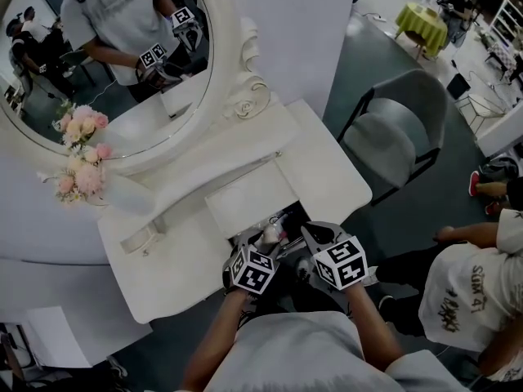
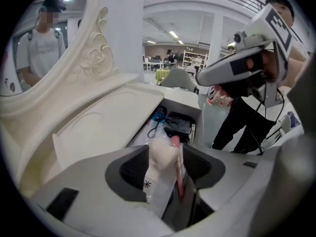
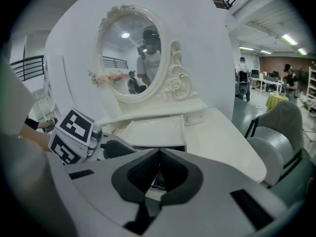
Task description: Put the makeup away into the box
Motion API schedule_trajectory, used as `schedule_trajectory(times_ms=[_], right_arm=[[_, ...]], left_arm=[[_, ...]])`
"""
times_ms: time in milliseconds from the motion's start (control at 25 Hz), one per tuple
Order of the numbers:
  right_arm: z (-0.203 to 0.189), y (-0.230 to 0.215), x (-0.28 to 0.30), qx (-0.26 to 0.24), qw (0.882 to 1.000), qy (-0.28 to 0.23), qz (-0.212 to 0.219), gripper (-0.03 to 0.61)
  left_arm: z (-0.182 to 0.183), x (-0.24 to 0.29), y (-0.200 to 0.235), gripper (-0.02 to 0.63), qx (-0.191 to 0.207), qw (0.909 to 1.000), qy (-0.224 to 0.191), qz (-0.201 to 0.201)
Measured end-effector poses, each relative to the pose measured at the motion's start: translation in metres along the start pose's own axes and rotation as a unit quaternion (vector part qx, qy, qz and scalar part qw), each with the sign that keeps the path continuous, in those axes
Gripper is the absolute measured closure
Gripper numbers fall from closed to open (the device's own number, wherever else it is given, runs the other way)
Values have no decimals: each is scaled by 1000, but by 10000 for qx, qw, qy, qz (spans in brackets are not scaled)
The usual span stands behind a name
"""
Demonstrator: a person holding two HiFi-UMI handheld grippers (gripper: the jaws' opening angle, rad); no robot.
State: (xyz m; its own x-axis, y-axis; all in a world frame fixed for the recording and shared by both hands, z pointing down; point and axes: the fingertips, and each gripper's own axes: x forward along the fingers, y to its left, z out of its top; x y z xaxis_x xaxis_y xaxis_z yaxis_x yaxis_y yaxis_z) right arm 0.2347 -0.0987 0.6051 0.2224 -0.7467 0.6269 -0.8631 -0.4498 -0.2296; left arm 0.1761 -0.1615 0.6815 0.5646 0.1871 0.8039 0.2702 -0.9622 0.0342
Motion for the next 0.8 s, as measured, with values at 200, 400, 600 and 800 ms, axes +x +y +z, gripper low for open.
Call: schedule_trajectory(times_ms=[200,400,600,800], right_arm=[[7,1,-3,-14,10000,-81,-43,577],[29,7,-7,-220,9994,-269,-62,577],[60,18,-12,-515,9975,-472,-76,577],[100,37,-13,-839,9940,-699,25,577]], left_arm=[[6,-19,11,379,-331,9988,-345,69],[20,-51,37,427,-549,9948,-777,364],[39,-96,67,518,-689,9855,-1333,797],[48,-142,96,591,-768,9746,-1693,1246]])
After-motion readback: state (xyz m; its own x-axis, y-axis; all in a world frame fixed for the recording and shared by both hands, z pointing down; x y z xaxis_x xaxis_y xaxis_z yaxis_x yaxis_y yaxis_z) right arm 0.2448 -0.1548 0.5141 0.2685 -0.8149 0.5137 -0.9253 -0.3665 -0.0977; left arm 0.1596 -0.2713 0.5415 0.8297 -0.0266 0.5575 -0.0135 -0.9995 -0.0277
